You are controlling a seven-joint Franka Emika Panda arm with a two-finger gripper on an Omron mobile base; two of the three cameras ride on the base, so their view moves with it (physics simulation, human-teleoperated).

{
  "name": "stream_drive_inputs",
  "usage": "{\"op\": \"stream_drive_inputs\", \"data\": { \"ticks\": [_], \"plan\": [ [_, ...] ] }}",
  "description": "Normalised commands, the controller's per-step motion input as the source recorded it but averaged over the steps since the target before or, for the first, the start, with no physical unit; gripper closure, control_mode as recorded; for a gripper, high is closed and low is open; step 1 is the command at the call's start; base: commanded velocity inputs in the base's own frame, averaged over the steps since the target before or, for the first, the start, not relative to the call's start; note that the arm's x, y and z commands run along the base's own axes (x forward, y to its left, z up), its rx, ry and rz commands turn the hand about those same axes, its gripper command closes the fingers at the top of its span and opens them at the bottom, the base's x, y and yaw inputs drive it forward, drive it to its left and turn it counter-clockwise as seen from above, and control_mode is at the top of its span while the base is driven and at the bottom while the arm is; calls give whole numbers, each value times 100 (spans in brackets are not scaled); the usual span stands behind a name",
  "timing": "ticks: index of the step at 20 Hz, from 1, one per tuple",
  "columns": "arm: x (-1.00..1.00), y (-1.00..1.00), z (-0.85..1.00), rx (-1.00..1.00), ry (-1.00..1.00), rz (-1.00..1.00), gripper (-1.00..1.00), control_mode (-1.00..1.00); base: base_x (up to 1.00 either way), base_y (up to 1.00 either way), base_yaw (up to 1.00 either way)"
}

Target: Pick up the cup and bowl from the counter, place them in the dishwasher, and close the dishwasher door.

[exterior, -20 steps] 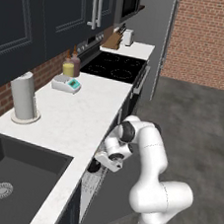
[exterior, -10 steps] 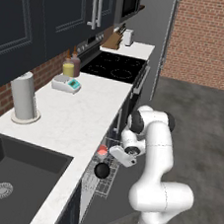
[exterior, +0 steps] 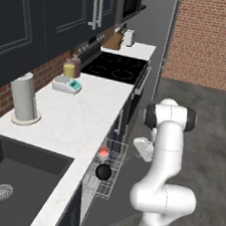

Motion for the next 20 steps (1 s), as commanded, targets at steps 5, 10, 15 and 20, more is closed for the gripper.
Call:
{"op": "stream_drive_inputs", "data": {
  "ticks": [5, 10, 15, 20],
  "plan": [
    [-4, -100, 12, 17, 9, -1, -100, -100, 0, 0, 0],
    [-13, -100, -19, 22, 16, -3, -100, -100, 0, 0, 0],
    [-28, -100, -53, 26, 12, -1, -100, -100, 0, 0, 0],
    [-26, -100, -71, 26, 2, 0, -100, -100, 0, 0, 0]
  ]
}}
